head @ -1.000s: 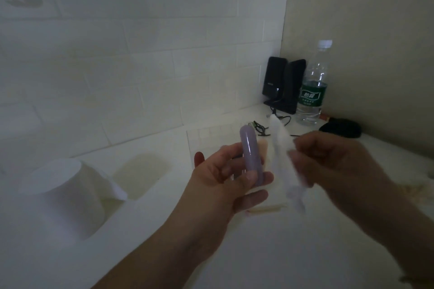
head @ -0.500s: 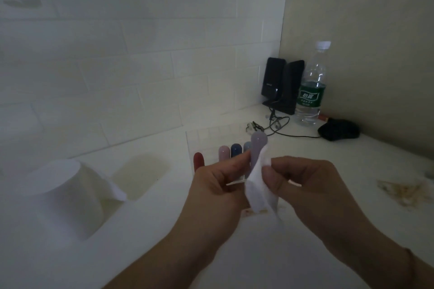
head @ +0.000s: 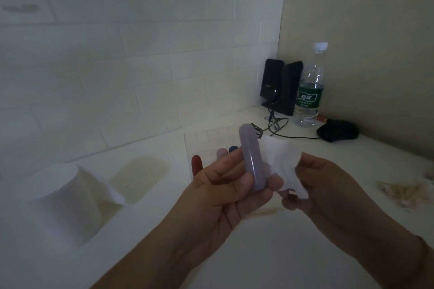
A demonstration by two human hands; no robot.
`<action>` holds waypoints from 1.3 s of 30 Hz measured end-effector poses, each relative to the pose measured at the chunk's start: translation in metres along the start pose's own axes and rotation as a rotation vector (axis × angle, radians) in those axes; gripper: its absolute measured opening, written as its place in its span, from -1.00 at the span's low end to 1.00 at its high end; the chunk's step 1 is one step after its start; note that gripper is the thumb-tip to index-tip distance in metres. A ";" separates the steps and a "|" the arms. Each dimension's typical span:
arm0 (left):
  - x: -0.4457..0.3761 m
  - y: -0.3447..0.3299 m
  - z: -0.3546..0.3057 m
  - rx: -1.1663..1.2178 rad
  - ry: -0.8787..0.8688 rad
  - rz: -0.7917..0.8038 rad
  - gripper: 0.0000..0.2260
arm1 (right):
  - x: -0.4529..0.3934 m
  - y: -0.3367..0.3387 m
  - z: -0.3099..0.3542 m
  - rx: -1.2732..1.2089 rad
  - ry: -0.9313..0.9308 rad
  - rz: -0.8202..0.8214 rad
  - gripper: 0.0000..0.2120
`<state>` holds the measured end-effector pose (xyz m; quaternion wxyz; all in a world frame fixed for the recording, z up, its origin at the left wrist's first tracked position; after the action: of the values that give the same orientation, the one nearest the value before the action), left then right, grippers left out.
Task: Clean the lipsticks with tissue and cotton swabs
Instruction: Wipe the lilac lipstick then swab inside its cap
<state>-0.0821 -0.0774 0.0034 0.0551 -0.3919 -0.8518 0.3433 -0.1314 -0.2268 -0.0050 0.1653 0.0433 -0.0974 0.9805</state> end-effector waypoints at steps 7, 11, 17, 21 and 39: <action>-0.002 0.005 0.003 -0.254 -0.013 -0.034 -0.67 | 0.006 -0.004 0.009 0.647 0.482 -0.145 -0.88; -0.002 0.008 0.003 -0.535 -0.104 0.014 -0.69 | 0.009 0.000 0.017 0.689 0.568 -0.289 -0.71; -0.002 0.006 0.004 -0.277 -0.014 0.023 -0.54 | 0.009 0.003 0.020 0.181 0.422 -0.173 -0.83; -0.009 0.021 -0.001 -0.318 -0.097 -0.233 -0.66 | 0.005 0.012 0.020 -0.026 0.294 -0.130 -0.76; -0.018 0.070 -0.056 -0.368 -0.312 -0.501 -0.68 | -0.016 -0.049 0.037 0.668 0.657 -0.108 -0.77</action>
<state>-0.0051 -0.0279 0.0046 -0.0647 -0.1169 -0.9674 0.2153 -0.0982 -0.1943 0.0374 0.2151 -0.2134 0.2835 0.9098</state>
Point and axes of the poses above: each hand's wrist, its own x-axis away from the middle knuckle, its own y-axis out of the back of the hand, z = x × y, the point moved 3 cm from there along -x, towards the middle knuckle, and after that the axes turned 7 degrees about -y, right-handed, at the moved point
